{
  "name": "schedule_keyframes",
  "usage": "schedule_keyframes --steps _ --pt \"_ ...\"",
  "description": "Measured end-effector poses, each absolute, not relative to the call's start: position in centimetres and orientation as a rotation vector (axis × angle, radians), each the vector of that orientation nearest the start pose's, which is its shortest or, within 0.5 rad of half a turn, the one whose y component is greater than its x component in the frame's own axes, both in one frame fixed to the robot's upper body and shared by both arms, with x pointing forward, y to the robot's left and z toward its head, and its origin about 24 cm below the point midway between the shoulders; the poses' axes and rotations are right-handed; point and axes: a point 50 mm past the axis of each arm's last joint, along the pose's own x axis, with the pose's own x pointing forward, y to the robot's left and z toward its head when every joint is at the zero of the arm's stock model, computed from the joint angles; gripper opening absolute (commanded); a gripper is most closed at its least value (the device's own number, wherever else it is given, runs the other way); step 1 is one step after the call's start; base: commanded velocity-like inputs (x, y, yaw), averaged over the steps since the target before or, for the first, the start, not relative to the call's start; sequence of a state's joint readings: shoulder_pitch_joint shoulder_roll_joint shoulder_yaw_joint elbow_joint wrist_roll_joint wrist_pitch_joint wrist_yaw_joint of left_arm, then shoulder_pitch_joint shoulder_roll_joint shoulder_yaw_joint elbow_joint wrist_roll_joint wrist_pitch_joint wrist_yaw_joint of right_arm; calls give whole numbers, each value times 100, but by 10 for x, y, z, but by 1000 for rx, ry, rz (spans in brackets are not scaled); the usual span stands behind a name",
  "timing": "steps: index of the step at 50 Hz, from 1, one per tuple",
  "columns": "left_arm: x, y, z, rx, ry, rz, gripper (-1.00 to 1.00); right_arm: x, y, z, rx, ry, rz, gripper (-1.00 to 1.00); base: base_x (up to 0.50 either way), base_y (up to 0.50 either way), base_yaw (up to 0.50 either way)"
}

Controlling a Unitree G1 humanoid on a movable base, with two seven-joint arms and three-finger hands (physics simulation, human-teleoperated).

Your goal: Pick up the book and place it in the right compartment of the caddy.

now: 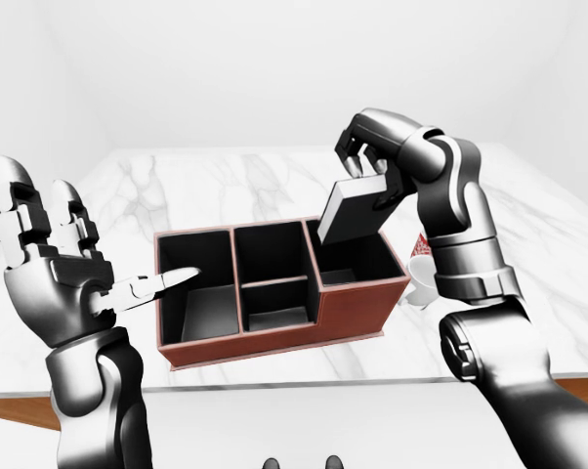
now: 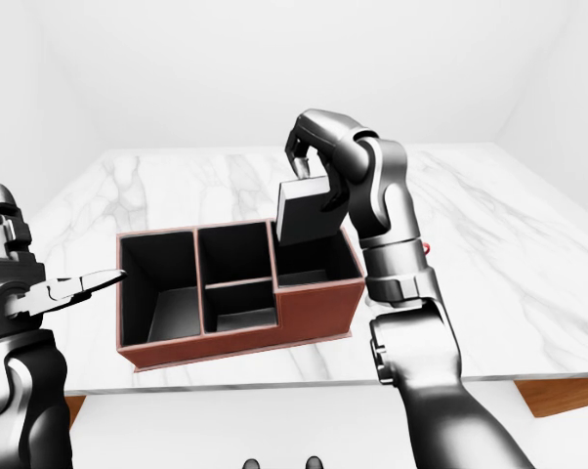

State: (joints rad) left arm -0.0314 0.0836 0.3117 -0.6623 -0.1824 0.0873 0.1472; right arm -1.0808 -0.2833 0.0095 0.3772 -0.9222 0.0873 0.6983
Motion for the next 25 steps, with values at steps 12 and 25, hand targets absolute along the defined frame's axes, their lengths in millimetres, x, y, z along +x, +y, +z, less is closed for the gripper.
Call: schedule_keyframes --steps 12,25 --pt "206 221 192 -53 -632 344 100 382 -124 270 -1281 -177 328 -100 0 0 0" --pt "206 221 191 -53 -628 343 100 385 -130 259 -1262 -138 343 -100 0 0 0"
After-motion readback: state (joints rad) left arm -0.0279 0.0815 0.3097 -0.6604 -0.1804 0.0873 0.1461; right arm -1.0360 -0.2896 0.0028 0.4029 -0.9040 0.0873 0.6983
